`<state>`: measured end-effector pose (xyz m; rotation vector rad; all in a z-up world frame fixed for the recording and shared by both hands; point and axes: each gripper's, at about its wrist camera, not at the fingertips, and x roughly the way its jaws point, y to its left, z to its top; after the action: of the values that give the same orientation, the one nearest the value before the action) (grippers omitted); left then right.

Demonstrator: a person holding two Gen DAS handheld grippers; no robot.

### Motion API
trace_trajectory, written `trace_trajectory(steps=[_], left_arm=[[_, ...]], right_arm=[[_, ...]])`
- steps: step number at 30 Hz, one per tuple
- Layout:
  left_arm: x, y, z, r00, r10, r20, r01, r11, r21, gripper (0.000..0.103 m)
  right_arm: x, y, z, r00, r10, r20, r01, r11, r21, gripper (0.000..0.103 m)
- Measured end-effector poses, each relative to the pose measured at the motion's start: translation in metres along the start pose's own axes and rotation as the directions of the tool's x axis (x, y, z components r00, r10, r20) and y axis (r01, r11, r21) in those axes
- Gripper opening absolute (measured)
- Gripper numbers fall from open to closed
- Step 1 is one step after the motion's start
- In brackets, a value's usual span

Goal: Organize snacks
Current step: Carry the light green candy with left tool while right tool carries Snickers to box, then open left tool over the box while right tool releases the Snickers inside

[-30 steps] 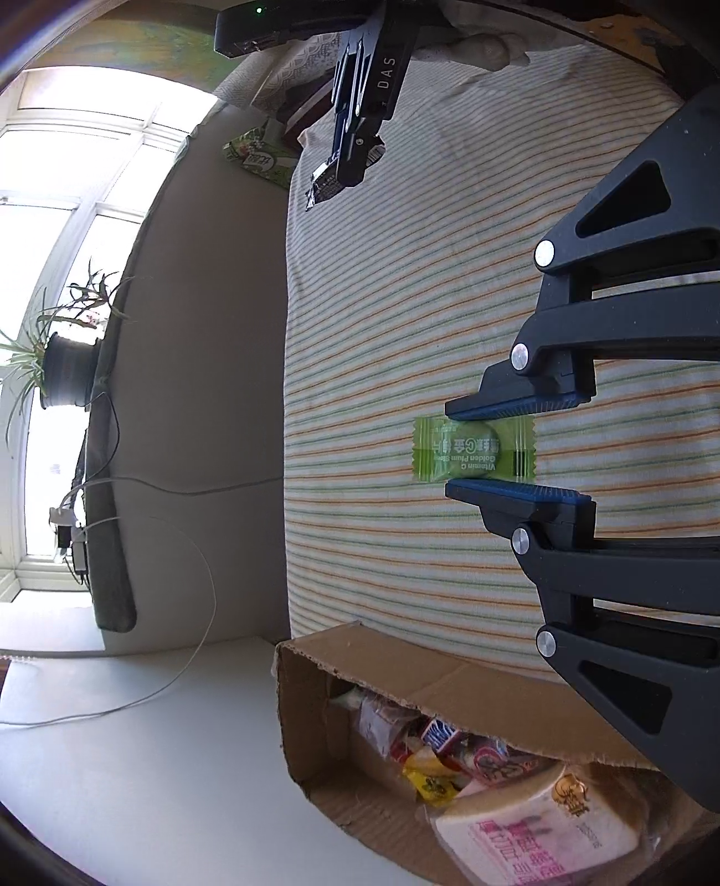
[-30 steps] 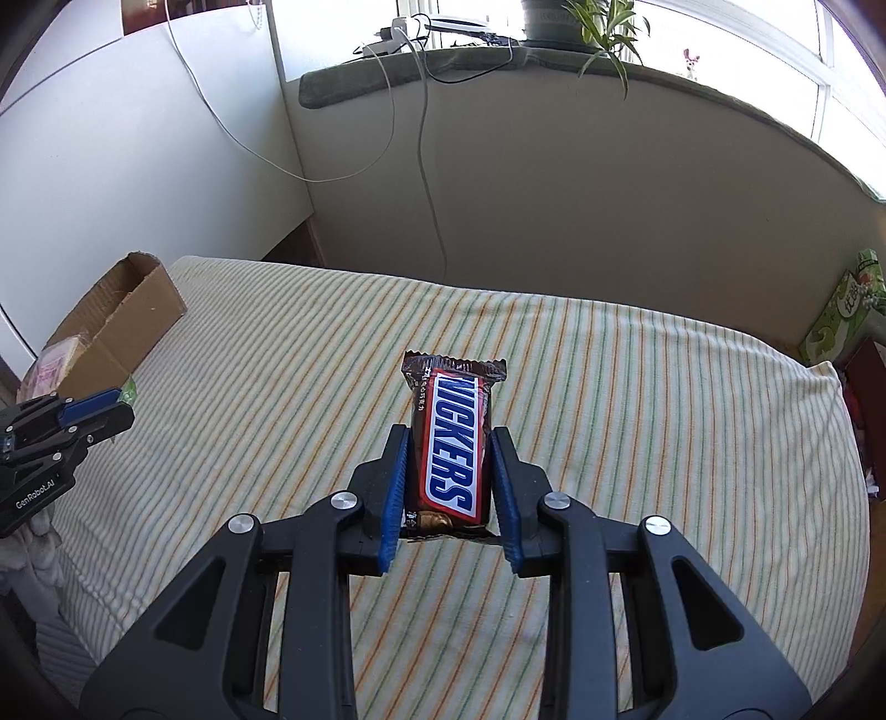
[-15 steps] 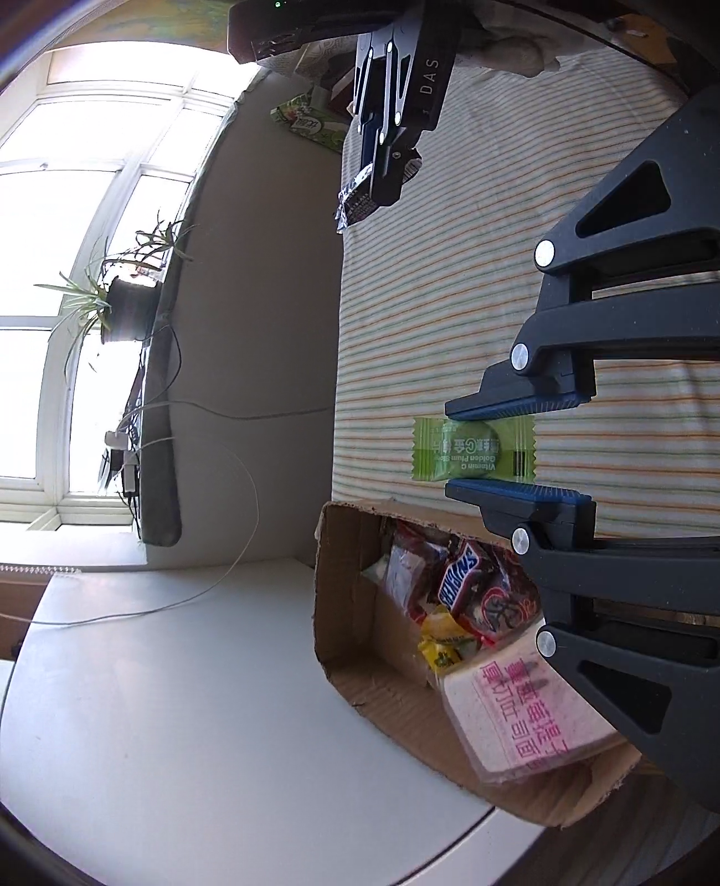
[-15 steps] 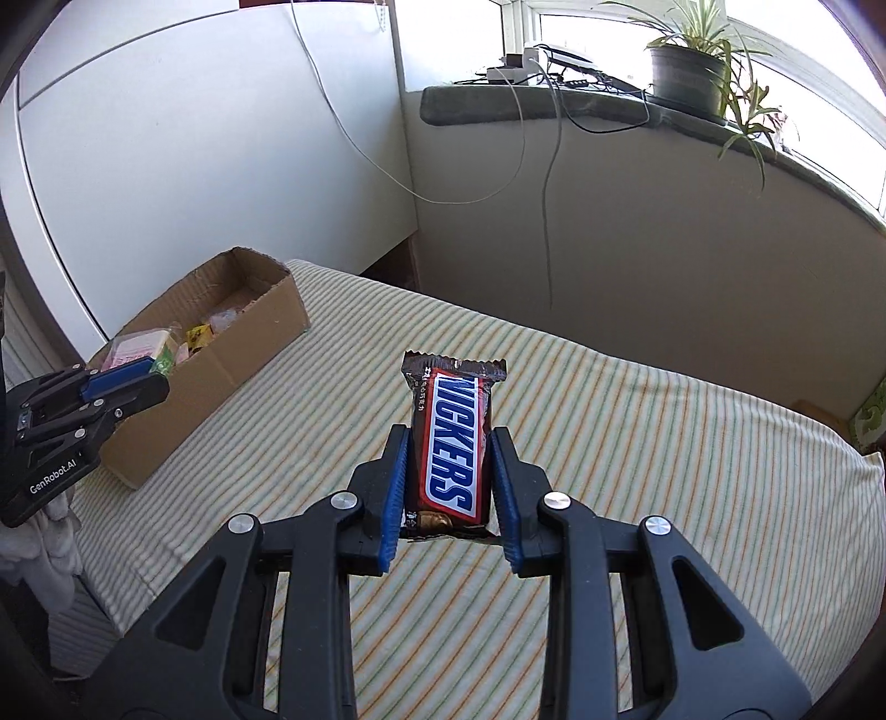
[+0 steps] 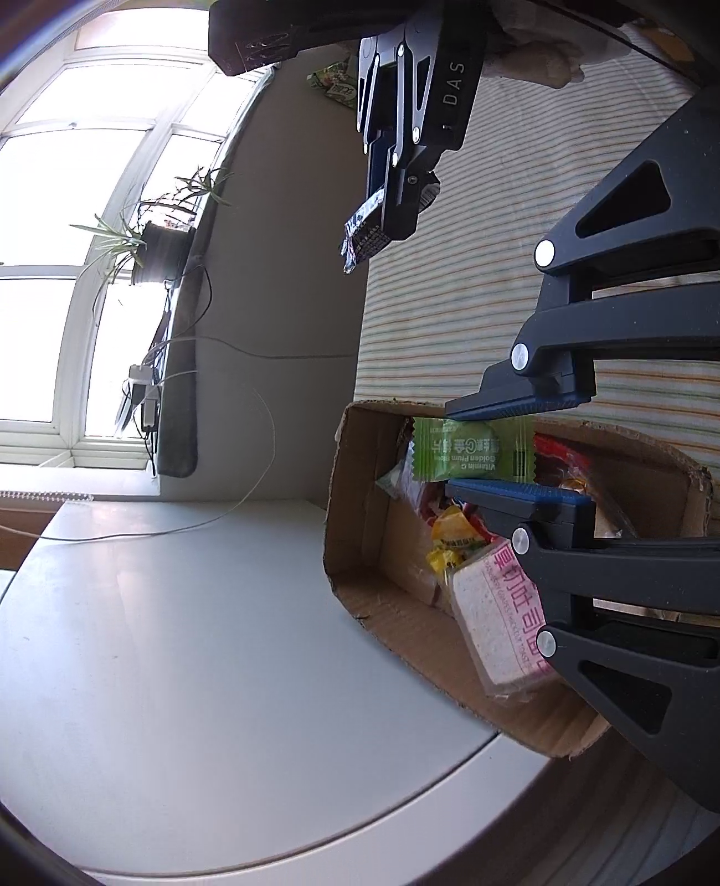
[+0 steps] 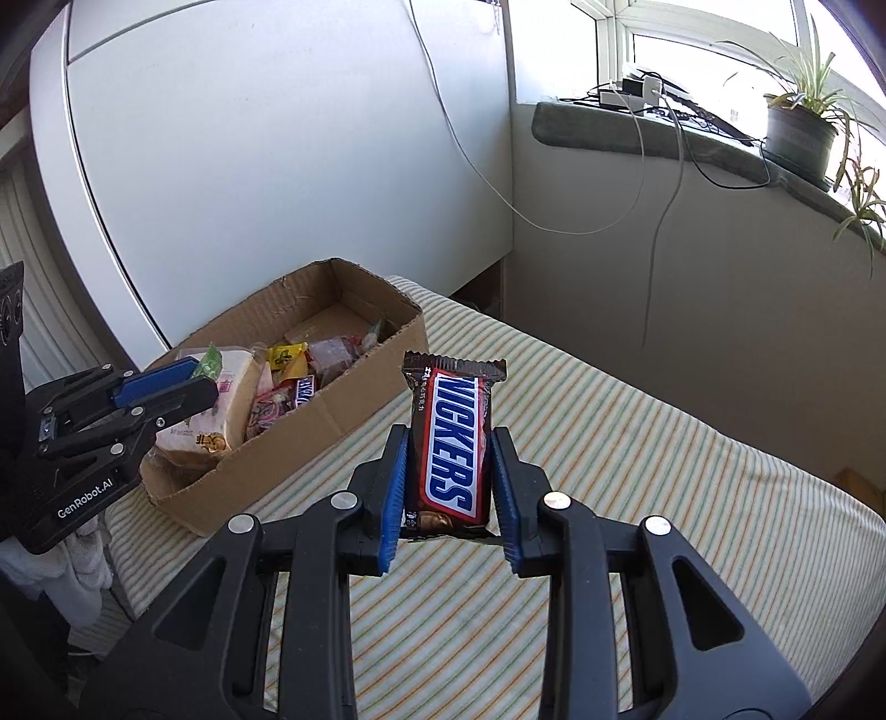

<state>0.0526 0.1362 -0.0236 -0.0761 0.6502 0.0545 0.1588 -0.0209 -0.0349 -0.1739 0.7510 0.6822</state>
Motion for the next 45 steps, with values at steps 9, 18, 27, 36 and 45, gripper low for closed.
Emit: trace_trajectory(steps=[9,18,27,36,45], left_arm=[[-0.001,0.024,0.007,0.999,0.032,0.014,-0.032,0.999,-0.026,0.019],[0.006,0.04,0.011,0.999,0.05,0.018,-0.049,0.998,-0.047,0.019],[0.009,0.05,0.01,0.998,0.063,0.017,-0.062,0.996,-0.064,0.02],[0.012,0.055,0.012,0.997,0.073,0.007,-0.073,0.995,-0.064,0.021],[0.011,0.055,0.011,0.996,0.093,0.005,-0.092,0.993,-0.069,0.021]], right_arm=[[0.026,0.042,0.03,0.998,0.069,0.003,-0.069,0.996,-0.063,0.03],[0.054,0.069,0.048,0.993,0.115,-0.024,-0.117,0.988,-0.106,0.03],[0.085,0.08,0.056,0.988,0.14,-0.068,-0.146,0.984,-0.102,0.03],[0.093,0.087,0.057,0.987,0.144,-0.072,-0.152,0.981,-0.121,0.03],[0.095,0.086,0.059,0.988,0.136,-0.076,-0.144,0.983,-0.116,0.03]])
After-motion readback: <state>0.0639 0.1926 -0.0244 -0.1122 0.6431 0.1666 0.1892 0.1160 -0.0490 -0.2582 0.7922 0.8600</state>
